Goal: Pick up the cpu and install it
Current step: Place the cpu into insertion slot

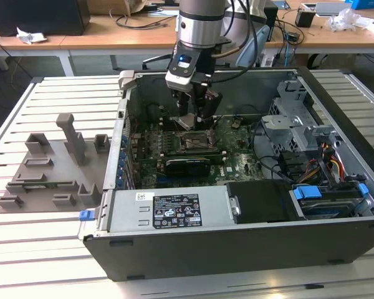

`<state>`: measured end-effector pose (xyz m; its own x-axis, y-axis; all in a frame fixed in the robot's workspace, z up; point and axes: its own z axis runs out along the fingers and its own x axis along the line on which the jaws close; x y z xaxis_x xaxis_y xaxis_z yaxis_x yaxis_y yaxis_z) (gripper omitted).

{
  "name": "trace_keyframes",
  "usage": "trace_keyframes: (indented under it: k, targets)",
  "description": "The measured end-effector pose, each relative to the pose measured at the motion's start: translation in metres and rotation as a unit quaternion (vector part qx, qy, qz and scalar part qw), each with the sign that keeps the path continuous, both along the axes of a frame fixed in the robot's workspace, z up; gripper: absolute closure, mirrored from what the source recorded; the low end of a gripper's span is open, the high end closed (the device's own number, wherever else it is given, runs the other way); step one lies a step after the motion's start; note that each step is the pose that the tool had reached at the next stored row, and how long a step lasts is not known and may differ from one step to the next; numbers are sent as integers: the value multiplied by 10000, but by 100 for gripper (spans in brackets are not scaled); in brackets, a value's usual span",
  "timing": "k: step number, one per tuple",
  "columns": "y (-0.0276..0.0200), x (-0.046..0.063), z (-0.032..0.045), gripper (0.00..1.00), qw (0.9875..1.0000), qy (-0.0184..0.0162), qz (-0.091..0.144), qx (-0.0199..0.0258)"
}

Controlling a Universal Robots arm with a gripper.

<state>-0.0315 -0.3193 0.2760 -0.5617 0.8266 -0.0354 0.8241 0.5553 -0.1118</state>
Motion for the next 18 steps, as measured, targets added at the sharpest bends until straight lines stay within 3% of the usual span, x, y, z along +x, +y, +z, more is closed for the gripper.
trace_keyframes:
  k: [18]
  targets:
    - [0,0,0,45,9990,0,-437,-1]
